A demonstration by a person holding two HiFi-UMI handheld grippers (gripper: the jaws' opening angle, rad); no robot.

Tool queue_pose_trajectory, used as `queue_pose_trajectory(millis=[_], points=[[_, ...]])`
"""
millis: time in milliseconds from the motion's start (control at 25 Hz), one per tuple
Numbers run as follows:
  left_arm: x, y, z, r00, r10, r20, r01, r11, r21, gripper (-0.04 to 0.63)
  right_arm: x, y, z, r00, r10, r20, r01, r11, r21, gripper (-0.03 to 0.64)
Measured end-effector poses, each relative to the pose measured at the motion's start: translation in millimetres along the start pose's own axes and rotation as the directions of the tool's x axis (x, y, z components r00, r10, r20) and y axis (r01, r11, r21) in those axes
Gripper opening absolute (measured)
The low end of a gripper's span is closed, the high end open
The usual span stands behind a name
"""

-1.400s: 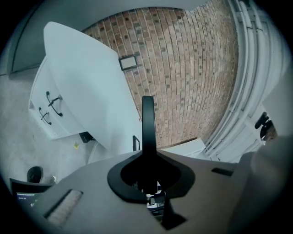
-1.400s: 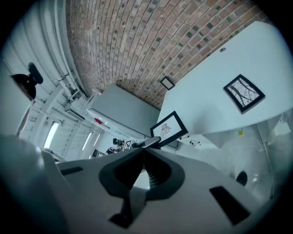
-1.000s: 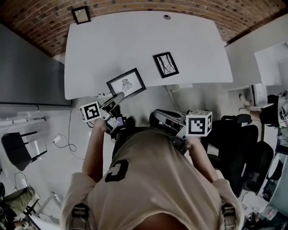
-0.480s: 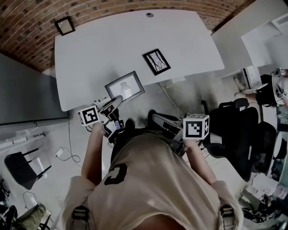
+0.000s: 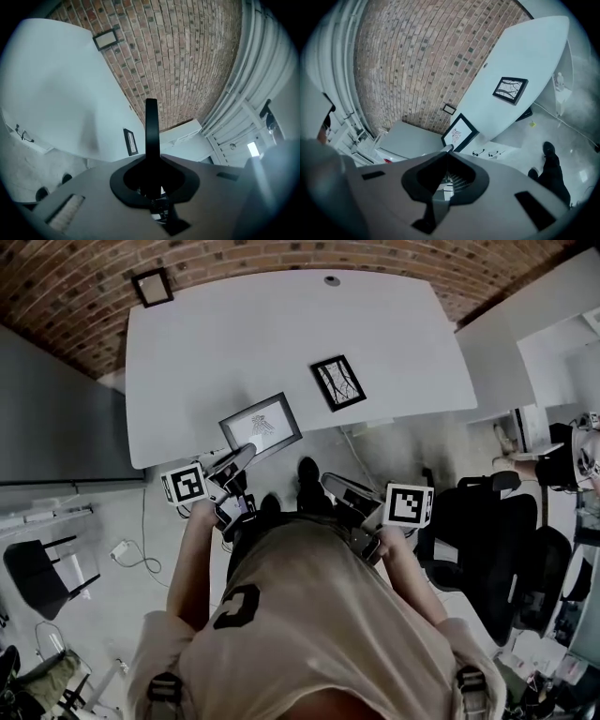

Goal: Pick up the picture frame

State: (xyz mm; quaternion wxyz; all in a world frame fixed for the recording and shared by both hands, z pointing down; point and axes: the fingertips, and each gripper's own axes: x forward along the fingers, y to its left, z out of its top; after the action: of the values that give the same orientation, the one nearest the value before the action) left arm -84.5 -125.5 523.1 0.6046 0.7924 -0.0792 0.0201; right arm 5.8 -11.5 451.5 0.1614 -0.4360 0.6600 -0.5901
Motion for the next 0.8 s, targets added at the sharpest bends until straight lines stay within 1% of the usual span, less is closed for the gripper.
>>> queue_pose_trajectory(millis=[80, 160, 240, 320, 400, 520, 640, 800], points=[[0, -2, 8, 1.000, 0.002, 0.017, -0.003, 0.999, 0.043, 0.023, 3, -10, 12, 1.000, -0.011, 0.010, 0.011, 1.000, 0.020, 0.006], [2, -4, 16, 1.000, 0.012, 0.026, -0.014, 0.998, 0.066, 0.023, 5, -23, 23, 0.999, -0.043, 0.005, 0.043, 0.999, 0.023, 0.006], [5, -3, 23, 0.999, 0.038, 0.033, -0.040, 0.997, 0.069, 0.023, 9, -34, 35, 0.999, -0.051, 0.005, 0.051, 0.998, 0.046, 0.006], [10, 0, 26, 0.997, 0.063, 0.036, -0.065, 0.996, 0.058, 0.023, 10, -49, 44, 0.998, -0.065, 0.017, 0.063, 0.994, 0.086, 0.006], [18, 0, 27, 0.998, 0.061, 0.034, -0.063, 0.996, 0.057, 0.023, 8, -68, 54, 0.993, -0.110, 0.035, 0.105, 0.985, 0.138, 0.006], [30, 2, 31, 0.997, 0.068, 0.021, -0.070, 0.996, 0.059, 0.023, 5, -90, 72, 0.985, -0.156, 0.072, 0.139, 0.970, 0.198, 0.006], [42, 2, 38, 0.997, 0.081, 0.006, -0.081, 0.995, 0.063, 0.023, 3, -104, 89, 0.978, -0.191, 0.086, 0.172, 0.967, 0.186, 0.007], [58, 4, 46, 0.995, 0.095, -0.008, -0.095, 0.993, 0.072, 0.023, 4, -114, 110, 0.975, -0.211, 0.071, 0.200, 0.970, 0.139, 0.007]])
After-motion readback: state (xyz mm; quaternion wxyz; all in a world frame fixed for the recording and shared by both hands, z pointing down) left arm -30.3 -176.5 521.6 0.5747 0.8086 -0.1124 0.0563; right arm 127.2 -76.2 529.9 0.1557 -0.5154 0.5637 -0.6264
